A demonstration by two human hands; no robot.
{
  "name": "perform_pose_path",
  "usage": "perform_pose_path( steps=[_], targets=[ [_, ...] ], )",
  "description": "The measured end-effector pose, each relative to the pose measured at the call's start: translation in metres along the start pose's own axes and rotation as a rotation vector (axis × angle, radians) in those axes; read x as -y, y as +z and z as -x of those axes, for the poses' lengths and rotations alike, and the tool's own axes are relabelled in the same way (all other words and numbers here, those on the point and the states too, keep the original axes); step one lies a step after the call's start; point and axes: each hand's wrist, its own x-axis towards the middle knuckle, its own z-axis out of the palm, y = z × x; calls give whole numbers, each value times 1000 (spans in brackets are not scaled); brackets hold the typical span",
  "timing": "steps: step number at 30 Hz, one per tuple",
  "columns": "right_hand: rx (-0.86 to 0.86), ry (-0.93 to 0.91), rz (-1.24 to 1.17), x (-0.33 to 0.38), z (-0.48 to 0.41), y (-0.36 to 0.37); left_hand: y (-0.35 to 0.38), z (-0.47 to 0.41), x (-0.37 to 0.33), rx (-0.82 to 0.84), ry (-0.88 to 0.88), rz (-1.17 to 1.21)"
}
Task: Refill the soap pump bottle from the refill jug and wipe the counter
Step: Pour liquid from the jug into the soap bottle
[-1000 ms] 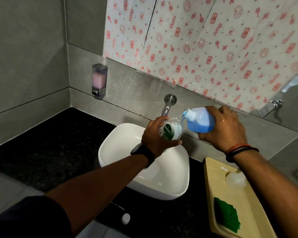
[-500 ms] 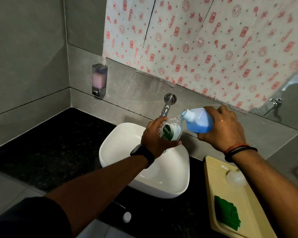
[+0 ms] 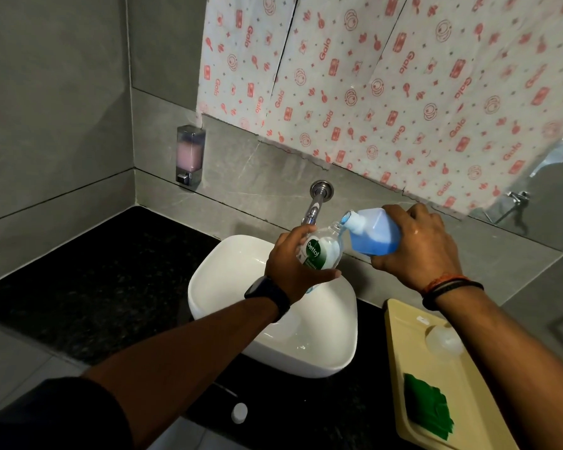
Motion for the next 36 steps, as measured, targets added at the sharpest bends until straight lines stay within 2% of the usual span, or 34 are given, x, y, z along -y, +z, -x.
perform_pose_path(
  steps=[36],
  targets=[
    [19,-12,12,-1,2,-7,3,4,-5,3,-22,35]
  ],
)
